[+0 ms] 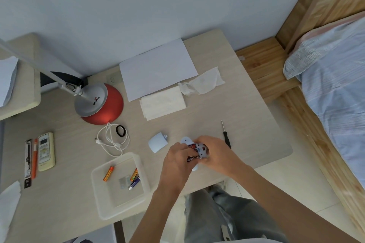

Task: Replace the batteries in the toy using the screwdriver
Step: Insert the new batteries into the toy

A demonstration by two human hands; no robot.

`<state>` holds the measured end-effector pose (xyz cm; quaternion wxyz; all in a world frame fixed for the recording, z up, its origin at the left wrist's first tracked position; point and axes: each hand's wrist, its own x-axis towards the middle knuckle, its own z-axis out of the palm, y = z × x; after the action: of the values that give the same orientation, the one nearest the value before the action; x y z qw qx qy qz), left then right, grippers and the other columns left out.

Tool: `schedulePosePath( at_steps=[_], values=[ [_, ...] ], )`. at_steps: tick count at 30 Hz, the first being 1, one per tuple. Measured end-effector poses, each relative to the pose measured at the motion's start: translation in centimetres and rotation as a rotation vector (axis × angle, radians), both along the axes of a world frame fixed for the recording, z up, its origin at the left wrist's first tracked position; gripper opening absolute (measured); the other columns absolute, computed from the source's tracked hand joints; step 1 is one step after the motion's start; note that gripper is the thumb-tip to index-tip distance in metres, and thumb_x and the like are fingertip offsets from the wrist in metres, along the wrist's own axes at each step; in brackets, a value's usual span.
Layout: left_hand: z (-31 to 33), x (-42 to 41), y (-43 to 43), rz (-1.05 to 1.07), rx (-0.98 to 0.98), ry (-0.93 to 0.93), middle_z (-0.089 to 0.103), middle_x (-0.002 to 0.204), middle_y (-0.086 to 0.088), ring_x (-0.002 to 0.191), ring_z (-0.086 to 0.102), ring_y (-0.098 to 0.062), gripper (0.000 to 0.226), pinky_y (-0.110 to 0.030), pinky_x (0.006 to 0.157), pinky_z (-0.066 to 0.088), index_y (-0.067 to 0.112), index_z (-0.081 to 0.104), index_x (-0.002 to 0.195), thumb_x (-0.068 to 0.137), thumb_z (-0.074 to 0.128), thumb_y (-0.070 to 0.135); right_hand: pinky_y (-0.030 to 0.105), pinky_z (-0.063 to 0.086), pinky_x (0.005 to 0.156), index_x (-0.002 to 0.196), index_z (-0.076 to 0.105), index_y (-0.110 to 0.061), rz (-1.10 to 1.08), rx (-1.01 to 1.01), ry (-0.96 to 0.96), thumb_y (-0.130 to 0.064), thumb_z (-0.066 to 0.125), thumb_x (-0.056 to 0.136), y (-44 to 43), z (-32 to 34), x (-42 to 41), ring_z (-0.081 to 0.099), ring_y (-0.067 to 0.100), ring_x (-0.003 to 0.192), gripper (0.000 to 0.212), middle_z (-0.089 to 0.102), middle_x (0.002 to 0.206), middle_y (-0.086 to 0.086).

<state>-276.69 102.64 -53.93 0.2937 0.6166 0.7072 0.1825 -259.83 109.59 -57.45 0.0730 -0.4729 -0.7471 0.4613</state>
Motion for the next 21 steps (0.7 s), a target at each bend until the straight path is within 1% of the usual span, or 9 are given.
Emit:
schedulePosePath(
  at_steps=[3, 5, 7, 11, 13, 15, 17, 19, 21],
  values=[
    [-0.2, -0.1, 0.2, -0.028, 0.028, 0.009, 0.065, 0.077, 0.008, 0.076, 0.051, -0.017, 0.014, -0.031, 0.066, 0.049, 0.026, 0.087, 0.092, 0.081, 0.091, 0.018, 0.028, 0.061, 0.091, 0.124, 0.066, -0.03, 0.001, -0.004, 0.008, -0.039, 0.087, 0.084, 0.1, 0.1, 0.0, 0.07, 0.007, 0.099, 0.047, 0.072, 0.11, -0.011],
    [-0.3, -0.3, 0.4, -0.036, 0.035, 0.003, 0.058, 0.076, 0.012, 0.075, 0.048, -0.015, 0.014, -0.023, 0.067, 0.042, 0.024, 0.087, 0.092, 0.081, 0.091, 0.016, 0.028, 0.061, 0.091, 0.125, 0.066, -0.028, 0.001, -0.004, 0.011, -0.038, 0.088, 0.083, 0.1, 0.2, 0.0, 0.07, 0.008, 0.099, 0.048, 0.072, 0.11, -0.01],
    [-0.3, -0.4, 0.6, -0.052, 0.036, 0.003, 0.057, 0.076, 0.012, 0.077, 0.047, -0.015, 0.012, -0.02, 0.068, 0.038, 0.023, 0.087, 0.092, 0.083, 0.09, 0.016, 0.029, 0.061, 0.091, 0.125, 0.066, -0.027, 0.002, -0.007, 0.019, -0.037, 0.088, 0.084, 0.1, 0.1, 0.0, 0.071, 0.009, 0.099, 0.047, 0.073, 0.11, -0.009],
    [-0.6, -0.6, 0.4, -0.073, 0.02, -0.005, 0.063, 0.081, 0.006, 0.08, 0.047, -0.015, 0.007, -0.021, 0.072, 0.04, 0.023, 0.087, 0.094, 0.088, 0.085, 0.02, 0.031, 0.061, 0.092, 0.125, 0.066, -0.027, 0.0, -0.005, 0.014, -0.035, 0.087, 0.084, 0.0, 0.0, 0.0, 0.071, 0.008, 0.099, 0.047, 0.073, 0.11, -0.01],
    [-0.6, -0.7, 0.3, -0.08, 0.025, -0.021, 0.065, 0.083, 0.005, 0.08, 0.048, -0.016, 0.005, -0.028, 0.071, 0.045, 0.023, 0.086, 0.093, 0.089, 0.084, 0.02, 0.032, 0.062, 0.09, 0.124, 0.066, -0.028, -0.005, -0.005, 0.015, -0.035, 0.087, 0.084, 0.1, -0.1, -0.1, 0.071, 0.007, 0.098, 0.045, 0.073, 0.108, -0.01],
    [-0.4, -0.8, 0.2, -0.07, 0.03, -0.048, 0.069, 0.086, 0.007, 0.082, 0.052, -0.018, 0.009, -0.033, 0.072, 0.05, 0.024, 0.085, 0.096, 0.088, 0.085, 0.02, 0.033, 0.061, 0.087, 0.12, 0.066, -0.029, -0.004, 0.002, 0.022, -0.035, 0.086, 0.084, 0.1, -0.1, 0.0, 0.07, 0.007, 0.094, 0.042, 0.072, 0.104, -0.011],
    [-0.2, -1.0, 0.0, -0.031, 0.056, -0.088, 0.074, 0.091, 0.009, 0.085, 0.057, -0.016, 0.016, -0.029, 0.075, 0.052, 0.024, 0.085, 0.102, 0.087, 0.087, 0.019, 0.032, 0.061, 0.086, 0.119, 0.065, -0.031, 0.003, 0.016, 0.023, -0.035, 0.087, 0.083, 0.2, -0.2, 0.0, 0.069, 0.007, 0.094, 0.042, 0.071, 0.103, -0.012],
    [-0.1, -1.5, -0.1, 0.0, 0.094, -0.105, 0.077, 0.098, 0.012, 0.09, 0.06, -0.012, 0.02, -0.022, 0.079, 0.05, 0.024, 0.085, 0.106, 0.087, 0.088, 0.019, 0.03, 0.061, 0.088, 0.121, 0.065, -0.03, 0.008, 0.023, 0.022, -0.029, 0.087, 0.083, 0.1, -0.3, 0.1, 0.069, 0.007, 0.095, 0.043, 0.071, 0.105, -0.011],
    [-0.3, -2.1, 0.0, -0.016, 0.123, -0.074, 0.076, 0.099, 0.011, 0.091, 0.06, -0.013, 0.02, -0.024, 0.08, 0.05, 0.023, 0.085, 0.107, 0.087, 0.088, 0.021, 0.03, 0.061, 0.09, 0.122, 0.065, -0.028, 0.011, 0.022, 0.018, -0.024, 0.087, 0.082, 0.1, -0.3, 0.2, 0.069, 0.008, 0.096, 0.046, 0.071, 0.107, -0.01]
  ],
)
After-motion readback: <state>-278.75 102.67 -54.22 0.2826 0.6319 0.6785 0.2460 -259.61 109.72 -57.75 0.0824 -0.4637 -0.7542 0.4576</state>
